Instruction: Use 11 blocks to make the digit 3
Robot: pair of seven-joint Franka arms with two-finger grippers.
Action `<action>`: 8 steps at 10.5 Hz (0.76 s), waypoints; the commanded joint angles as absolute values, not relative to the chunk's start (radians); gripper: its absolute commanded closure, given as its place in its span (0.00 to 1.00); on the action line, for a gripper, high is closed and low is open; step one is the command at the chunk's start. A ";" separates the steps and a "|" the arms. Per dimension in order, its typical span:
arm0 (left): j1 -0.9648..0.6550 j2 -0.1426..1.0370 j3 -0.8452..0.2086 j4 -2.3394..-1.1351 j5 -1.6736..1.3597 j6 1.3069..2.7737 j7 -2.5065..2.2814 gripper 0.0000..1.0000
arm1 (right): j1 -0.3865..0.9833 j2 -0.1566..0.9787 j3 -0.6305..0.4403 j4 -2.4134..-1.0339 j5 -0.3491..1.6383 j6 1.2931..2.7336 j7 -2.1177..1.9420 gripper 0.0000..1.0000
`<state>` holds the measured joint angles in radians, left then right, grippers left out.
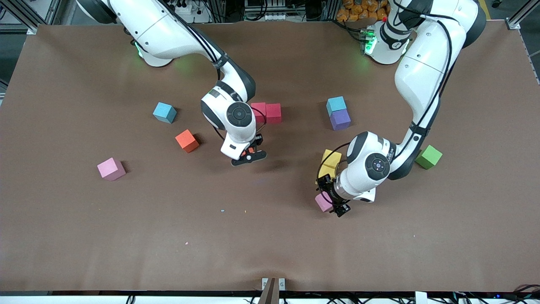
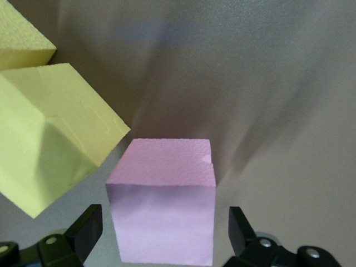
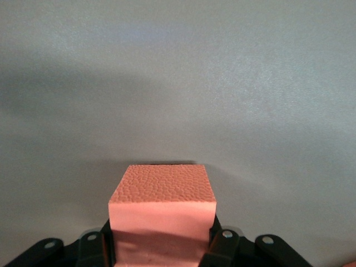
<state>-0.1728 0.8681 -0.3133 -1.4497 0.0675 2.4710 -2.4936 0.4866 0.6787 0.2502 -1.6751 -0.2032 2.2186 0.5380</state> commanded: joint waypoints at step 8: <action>-0.170 0.868 -0.310 -1.450 0.057 2.470 -2.433 0.94 | 0.488 0.701 0.249 -1.667 -0.233 2.232 0.757 0.00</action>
<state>-0.1719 0.8693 -0.3098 -1.4505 0.0675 2.4714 -2.4581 0.4868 0.6912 0.2500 -1.6751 -0.2132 2.2251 0.6593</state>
